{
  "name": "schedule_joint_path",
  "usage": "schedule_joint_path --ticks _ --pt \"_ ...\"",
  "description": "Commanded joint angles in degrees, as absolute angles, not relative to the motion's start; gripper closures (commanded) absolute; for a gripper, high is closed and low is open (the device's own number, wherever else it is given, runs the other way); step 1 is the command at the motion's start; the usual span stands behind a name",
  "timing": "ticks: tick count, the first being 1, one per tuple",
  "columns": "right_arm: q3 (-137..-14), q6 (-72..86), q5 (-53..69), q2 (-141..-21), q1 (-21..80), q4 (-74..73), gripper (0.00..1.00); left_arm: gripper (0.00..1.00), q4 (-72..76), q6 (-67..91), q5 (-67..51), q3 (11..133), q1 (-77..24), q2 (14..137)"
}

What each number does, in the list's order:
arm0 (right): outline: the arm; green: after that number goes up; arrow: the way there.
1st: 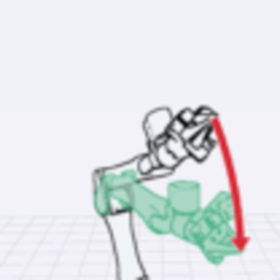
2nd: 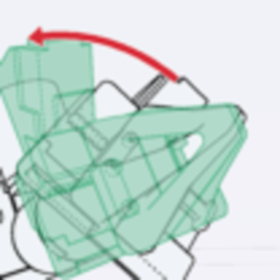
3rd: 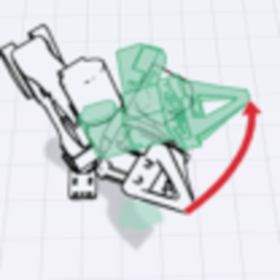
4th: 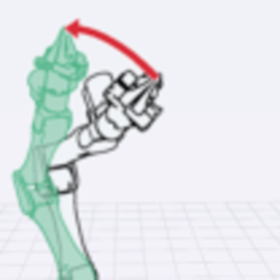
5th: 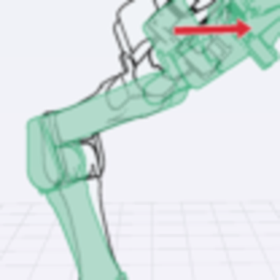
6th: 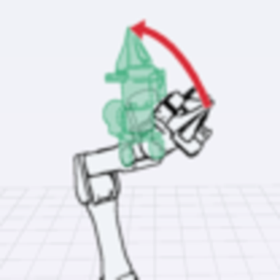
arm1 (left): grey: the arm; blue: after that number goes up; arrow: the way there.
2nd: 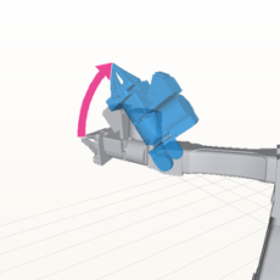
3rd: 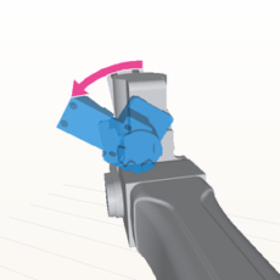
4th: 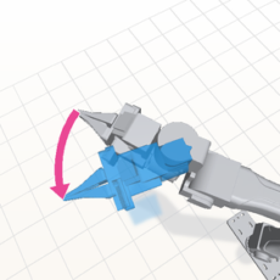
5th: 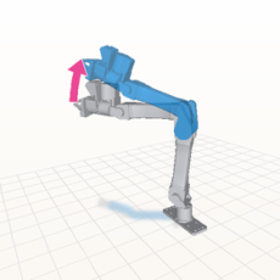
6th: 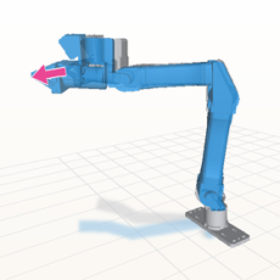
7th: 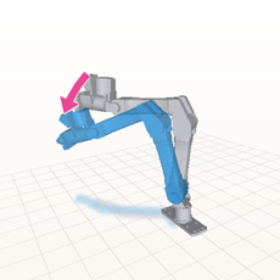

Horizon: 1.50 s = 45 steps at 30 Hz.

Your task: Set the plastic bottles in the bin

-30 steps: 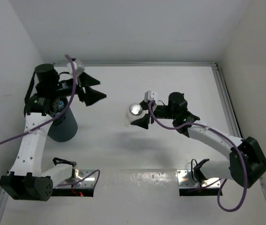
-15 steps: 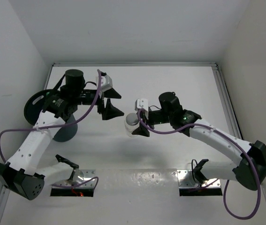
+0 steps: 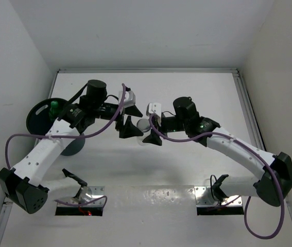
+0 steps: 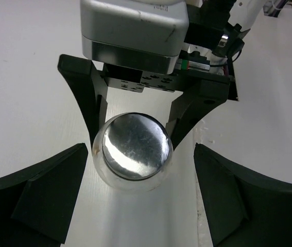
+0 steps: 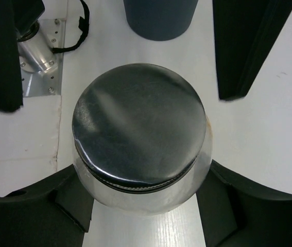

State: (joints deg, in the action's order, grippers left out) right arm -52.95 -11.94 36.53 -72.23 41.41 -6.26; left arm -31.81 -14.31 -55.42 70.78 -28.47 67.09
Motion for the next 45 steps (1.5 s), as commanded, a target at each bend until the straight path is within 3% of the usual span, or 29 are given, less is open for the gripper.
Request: schedule_joint_path --ticks 1,7,10,17,18,20,21,22,23,24,25,39,45 --pt "-56.5 -10.2 37.3 -72.9 42.0 -3.0 1.00 0.09 -31.2 -15.5 -55.3 70.9 -30.3 67.9" --pt "-57.4 -9.8 37.8 -73.3 42.0 -3.2 1.00 0.10 -31.2 -16.0 -53.1 70.9 -31.4 68.4" --pt "-57.7 -9.8 37.9 -73.4 42.3 -3.3 1.00 0.16 -30.7 -16.0 -53.1 70.9 -31.9 68.4" --pt "-58.0 -9.1 38.0 -73.2 42.5 -3.0 1.00 0.62 -30.1 -15.5 -53.1 69.8 -31.9 68.4" --pt "-58.2 -9.1 37.8 -73.0 42.3 -2.6 1.00 0.75 -30.1 -15.5 -53.1 69.8 -31.9 68.4" --pt "-58.2 -8.3 37.8 -73.0 42.4 -2.5 1.00 0.85 -30.1 -15.5 -52.4 69.8 -31.9 67.9" --pt "-58.1 -8.1 37.8 -72.9 42.5 -2.2 0.96 0.95 -30.1 -15.5 -51.7 69.8 -31.9 67.9" --pt "-58.3 -7.9 37.7 -72.9 42.3 -2.0 0.81 0.99 -30.1 -15.5 -51.7 69.8 -31.9 67.9" --pt "-58.2 -7.5 37.1 -72.6 42.2 -2.0 0.57 1.00 -30.1 -15.5 -51.2 69.8 -31.0 67.9" --pt "-58.2 -6.8 35.6 -72.5 41.9 -2.0 0.15 1.00 -30.1 -14.2 -51.2 70.7 -29.1 67.9" --pt "-58.4 -6.3 35.6 -72.5 41.9 -2.2 0.00 1.00 -30.1 -13.4 -51.2 71.4 -28.0 67.9" --pt "-52.5 -2.5 33.5 -66.5 31.6 -3.6 0.00 1.00 -34.8 1.4 -48.8 97.0 -0.8 68.5" --pt "-51.1 -3.7 34.1 -66.9 31.5 -3.4 0.00 1.00 -52.4 0.6 -22.8 117.0 5.3 75.1"
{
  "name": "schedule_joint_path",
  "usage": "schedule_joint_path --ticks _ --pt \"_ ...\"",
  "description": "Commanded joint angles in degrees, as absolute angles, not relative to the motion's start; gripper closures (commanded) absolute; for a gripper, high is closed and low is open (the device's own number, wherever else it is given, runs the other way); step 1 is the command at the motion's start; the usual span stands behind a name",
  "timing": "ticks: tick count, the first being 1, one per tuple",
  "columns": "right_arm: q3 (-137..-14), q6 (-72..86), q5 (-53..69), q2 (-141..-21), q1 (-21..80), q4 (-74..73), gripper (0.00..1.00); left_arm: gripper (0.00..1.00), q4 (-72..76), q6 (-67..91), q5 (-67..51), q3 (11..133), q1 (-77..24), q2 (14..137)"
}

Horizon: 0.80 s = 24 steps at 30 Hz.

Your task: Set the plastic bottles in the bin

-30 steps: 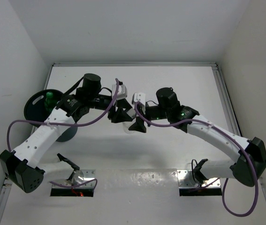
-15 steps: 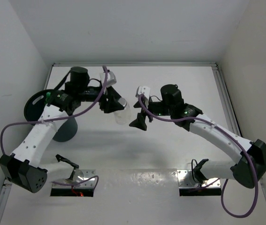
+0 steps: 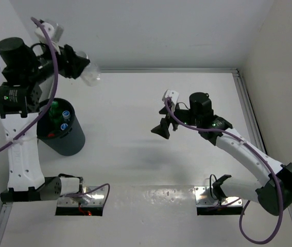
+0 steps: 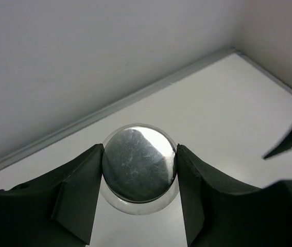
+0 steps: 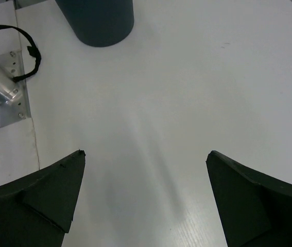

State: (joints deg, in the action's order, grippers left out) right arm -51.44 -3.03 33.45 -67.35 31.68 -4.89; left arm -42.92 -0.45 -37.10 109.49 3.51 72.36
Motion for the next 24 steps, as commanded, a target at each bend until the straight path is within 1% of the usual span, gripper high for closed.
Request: schedule_joint_path --ticks 1,2,5,10,12,14,16,22,24 --pt "-51.1 -3.9 34.2 -67.0 31.4 -3.8 0.00 1.00 -54.8 -1.0 -19.6 118.3 6.1 75.1" --pt "-50.9 -4.3 34.3 -67.1 31.4 -3.8 0.00 1.00 -55.8 -2.0 -13.3 118.9 6.8 75.1" --pt "-50.6 -5.9 34.6 -67.2 31.4 -4.7 0.00 1.00 -61.9 -4.8 -3.1 121.7 9.0 76.4" --pt "-49.3 -8.0 34.2 -66.4 31.4 -6.8 0.00 1.00 -67.9 -8.8 2.4 122.8 12.3 77.2" --pt "-48.9 -9.2 34.2 -66.1 31.4 -7.6 0.00 1.00 -72.9 -11.2 3.9 123.6 13.3 78.9" --pt "-48.8 -9.6 34.2 -66.0 31.4 -8.3 0.00 1.00 -74.6 -11.9 4.4 123.0 14.8 79.5" --pt "-49.0 -9.7 34.2 -66.0 31.4 -8.5 0.00 1.00 -74.1 -12.9 3.3 118.7 17.5 79.5" --pt "-49.0 -9.8 34.1 -65.7 31.4 -9.0 0.00 1.00 -65.4 -14.7 -2.9 102.3 18.0 73.3" --pt "-48.9 -10.1 33.9 -65.5 31.4 -9.3 0.00 1.00 -61.6 -14.7 -4.7 98.5 18.0 71.6"
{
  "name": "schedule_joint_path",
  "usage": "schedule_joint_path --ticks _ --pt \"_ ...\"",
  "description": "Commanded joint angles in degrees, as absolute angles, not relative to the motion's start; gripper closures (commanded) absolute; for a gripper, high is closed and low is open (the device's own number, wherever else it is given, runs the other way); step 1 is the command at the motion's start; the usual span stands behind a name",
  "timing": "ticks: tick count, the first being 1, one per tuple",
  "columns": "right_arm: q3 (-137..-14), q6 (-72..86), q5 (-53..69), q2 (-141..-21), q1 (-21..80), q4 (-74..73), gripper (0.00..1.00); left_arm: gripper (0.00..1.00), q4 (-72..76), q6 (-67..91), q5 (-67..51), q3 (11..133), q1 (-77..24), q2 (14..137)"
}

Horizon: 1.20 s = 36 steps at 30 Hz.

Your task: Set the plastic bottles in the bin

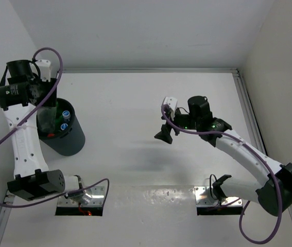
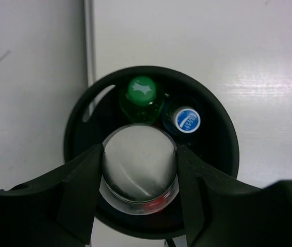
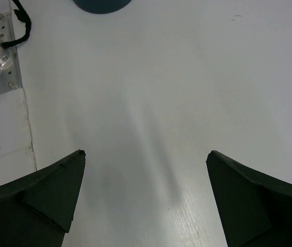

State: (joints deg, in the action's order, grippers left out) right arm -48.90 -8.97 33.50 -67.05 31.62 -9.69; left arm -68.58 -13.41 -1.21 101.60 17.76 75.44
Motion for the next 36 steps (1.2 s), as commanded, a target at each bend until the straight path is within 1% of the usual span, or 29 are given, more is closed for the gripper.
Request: schedule_joint_path --ticks 1,2,3,4,6,7,8,9,10,11,13,18,23,24,26,27,28,29,31,32,34,36 --pt "-48.8 -10.5 33.8 -65.5 31.4 -9.8 0.00 1.00 -60.5 -15.3 -6.2 95.3 18.0 70.1" --pt "-48.6 -10.5 33.7 -65.5 31.1 -10.0 0.00 1.00 -59.3 -15.3 -6.2 93.8 18.0 69.5" --pt "-48.6 -10.6 33.7 -65.2 31.1 -10.2 0.00 0.97 -58.0 -15.3 -6.2 92.7 18.0 69.5" --pt "-48.3 -10.7 33.7 -65.0 31.1 -10.3 0.00 0.88 -58.0 -15.3 -6.2 91.2 18.0 69.5" --pt "-47.8 -11.2 33.5 -64.9 31.0 -10.7 0.00 0.78 -58.0 -15.3 -6.2 90.6 18.0 70.2" --pt "-47.7 -11.1 33.5 -64.6 31.0 -10.7 0.00 0.57 -58.0 -15.3 -6.2 90.6 18.0 71.2" --pt "-47.7 -11.2 33.4 -64.6 30.9 -10.8 0.00 0.42 -58.0 -15.3 -5.6 90.6 18.0 72.0" --pt "-47.8 -11.4 33.2 -64.6 30.8 -11.0 0.00 0.31 -58.5 -14.8 -5.6 90.6 18.0 72.0" --pt "-47.8 -11.3 33.1 -64.8 30.8 -11.2 0.00 0.09 -58.5 -14.8 -5.1 91.2 18.0 72.7" --pt "-48.2 -11.3 33.2 -64.7 30.7 -11.3 0.00 0.00 -59.1 -14.8 -5.1 91.8 18.0 72.7" --pt "-48.6 -11.0 33.0 -64.9 30.5 -11.9 0.00 0.00 -59.1 -14.8 -5.1 93.8 18.0 73.2" --pt "-51.0 -8.1 32.7 -64.4 29.5 -12.7 0.00 0.00 -56.0 -16.1 -9.7 104.3 18.5 72.0" --pt "-56.0 1.5 31.7 -64.3 25.8 -14.7 0.00 0.00 -56.0 -17.3 -9.8 115.6 16.2 76.5" --pt "-59.2 3.8 31.8 -64.4 23.7 -16.7 0.00 0.00 -56.5 -16.8 -9.8 118.9 14.5 78.6" --pt "-61.8 8.0 31.5 -65.7 20.2 -19.8 0.00 0.00 -56.5 -15.8 -9.8 122.8 12.6 80.5" --pt "-66.5 8.7 31.2 -65.9 17.9 -21.0 0.00 0.00 -56.5 -15.2 -11.3 123.9 10.7 81.4" --pt "-68.2 9.4 30.3 -67.5 16.4 -23.6 0.00 0.00 -56.5 -14.7 -11.9 125.0 9.6 83.3" --pt "-71.3 10.4 30.1 -68.0 12.3 -26.0 0.00 0.00 -56.5 -13.0 -12.0 126.6 7.2 84.3" --pt "-75.4 10.8 28.5 -69.1 9.5 -27.8 0.00 0.00 -55.8 -11.7 -12.0 127.2 5.2 85.9" --pt "-78.0 11.0 28.2 -69.9 5.6 -28.3 0.00 0.00 -54.9 -11.1 -12.0 127.2 4.2 87.2" --pt "-83.4 10.7 27.9 -71.1 3.7 -30.1 0.00 0.00 -53.8 -9.9 -12.0 127.2 1.8 87.7" --pt "-85.8 10.3 27.1 -72.7 1.0 -30.7 0.00 0.00 -51.7 -9.4 -12.0 127.2 0.9 88.3"
